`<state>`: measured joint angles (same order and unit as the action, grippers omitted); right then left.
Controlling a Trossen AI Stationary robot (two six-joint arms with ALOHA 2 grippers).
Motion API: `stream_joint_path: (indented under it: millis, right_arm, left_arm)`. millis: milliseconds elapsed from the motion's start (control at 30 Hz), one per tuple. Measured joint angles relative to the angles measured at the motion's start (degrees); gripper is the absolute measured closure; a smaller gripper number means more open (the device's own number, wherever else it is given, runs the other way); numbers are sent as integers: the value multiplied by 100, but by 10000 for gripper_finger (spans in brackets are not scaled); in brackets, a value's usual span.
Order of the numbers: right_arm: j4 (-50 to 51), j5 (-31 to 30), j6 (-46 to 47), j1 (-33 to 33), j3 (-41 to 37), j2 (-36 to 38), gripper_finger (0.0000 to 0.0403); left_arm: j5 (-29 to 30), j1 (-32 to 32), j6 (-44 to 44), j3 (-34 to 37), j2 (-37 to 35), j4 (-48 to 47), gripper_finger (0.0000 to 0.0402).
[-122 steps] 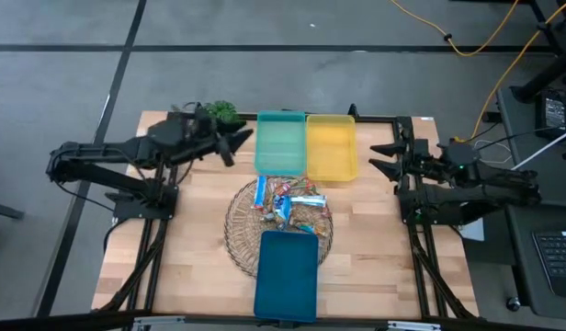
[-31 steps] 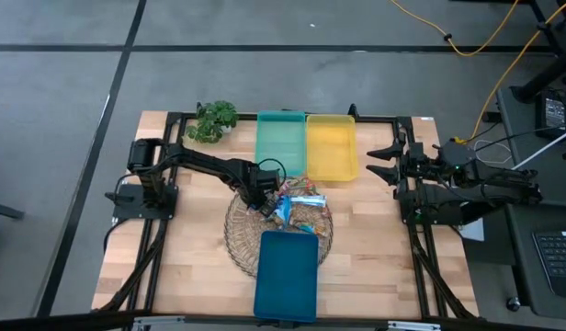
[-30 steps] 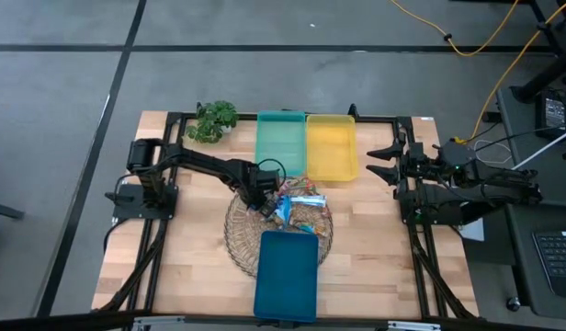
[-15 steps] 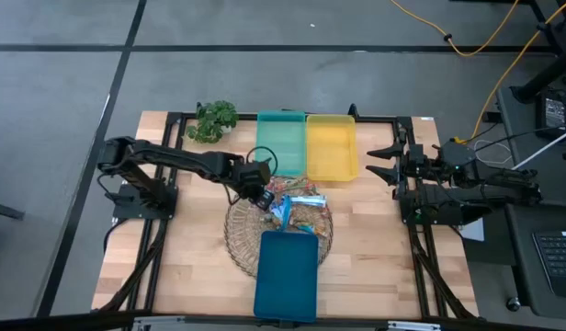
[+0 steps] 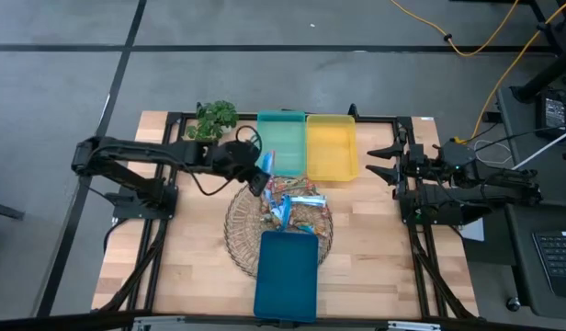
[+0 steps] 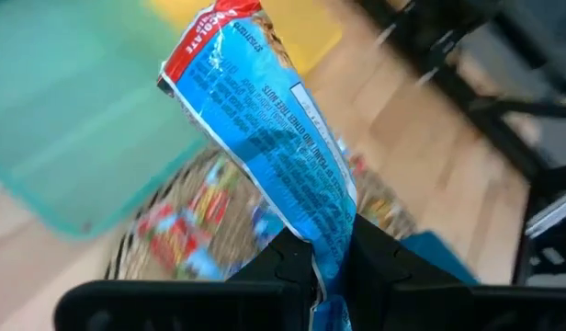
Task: Pick and place Granola Bars by type
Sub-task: Put the red granola bar into the green container
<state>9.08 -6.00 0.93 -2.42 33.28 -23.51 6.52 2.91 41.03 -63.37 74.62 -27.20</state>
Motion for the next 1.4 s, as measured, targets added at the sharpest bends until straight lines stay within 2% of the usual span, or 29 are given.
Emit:
stream_joint_path:
  millis: [233,500,633,800,1100,1400]
  right_arm:
    - [-102,-210,-11,0,0,-18,207]
    - [-288,-358,4,0,0,-59,207]
    - [-290,-356,176,0,0,-87,207]
    - [-282,-356,352,0,0,-151,207]
    - [-282,-356,355,0,0,-421,207]
    - [-280,-354,479,0,0,-740,207]
  left_arm:
    - [-35,144,-504,0,-130,599,368]
    - [-642,655,-637,-4,-130,773,368]
    - [-1074,1038,-1043,-261,-87,565,368]
    - [-1113,1533,-1675,-766,89,374,368]
    - [-1761,2268,-2563,-1631,810,-231,368]
    - [-2192,2705,-3168,-2098,1868,-641,368]
